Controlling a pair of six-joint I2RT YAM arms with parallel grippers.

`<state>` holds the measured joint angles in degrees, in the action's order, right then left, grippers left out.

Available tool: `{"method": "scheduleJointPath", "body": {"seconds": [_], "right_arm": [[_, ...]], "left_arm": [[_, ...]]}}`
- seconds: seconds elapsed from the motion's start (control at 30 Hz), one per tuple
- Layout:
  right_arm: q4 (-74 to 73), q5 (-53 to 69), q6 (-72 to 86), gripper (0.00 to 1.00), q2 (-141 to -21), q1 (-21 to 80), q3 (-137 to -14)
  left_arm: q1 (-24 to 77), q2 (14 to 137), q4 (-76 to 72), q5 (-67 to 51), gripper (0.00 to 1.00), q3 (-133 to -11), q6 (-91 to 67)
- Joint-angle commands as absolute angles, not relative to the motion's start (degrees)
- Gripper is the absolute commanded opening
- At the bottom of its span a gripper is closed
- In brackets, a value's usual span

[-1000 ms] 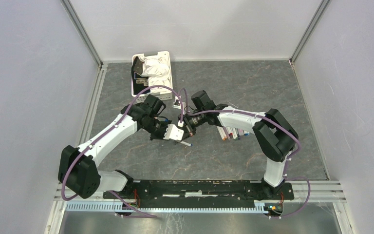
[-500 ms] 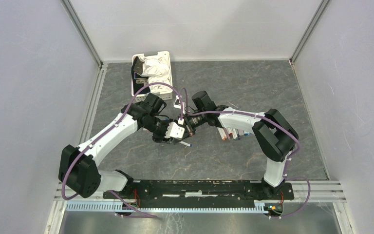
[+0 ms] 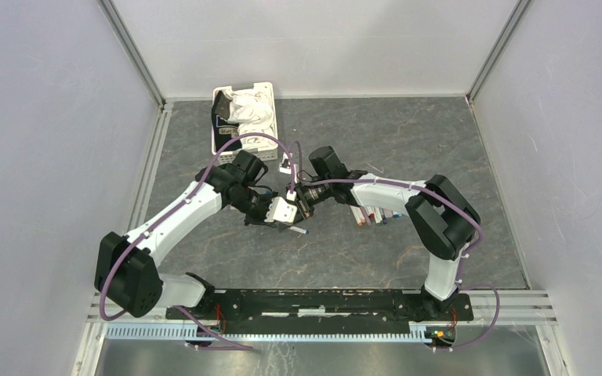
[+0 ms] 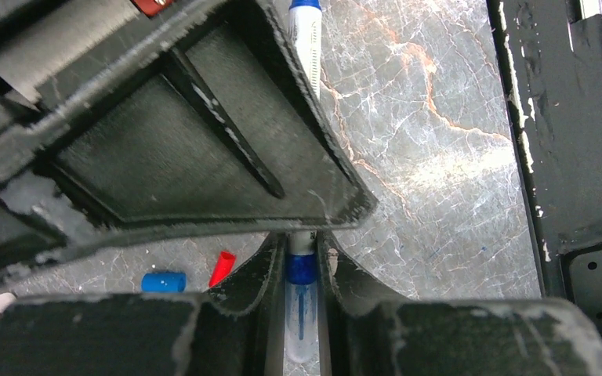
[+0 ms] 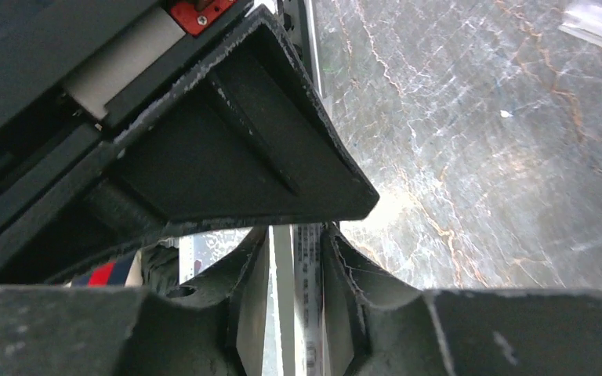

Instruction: Open the pen caps

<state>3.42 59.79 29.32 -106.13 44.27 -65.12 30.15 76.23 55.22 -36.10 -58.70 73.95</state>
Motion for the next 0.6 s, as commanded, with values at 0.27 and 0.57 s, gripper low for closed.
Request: {"method": "scheduleJointPath", "body": {"seconds": [0.27,0.57], "right_arm": [[14.44,63.84,36.81,0.14,-111.15,48.16,-68.57],[27.46,61.47,50.02,0.00,-114.65,46.79,-72.36]], "left_arm": [[30.74,75.24,58.09,-39.49,0.02,-61.95,74.86],[31.52,74.78,59.07,-41.15,0.02,-62.68,75.64]]}}
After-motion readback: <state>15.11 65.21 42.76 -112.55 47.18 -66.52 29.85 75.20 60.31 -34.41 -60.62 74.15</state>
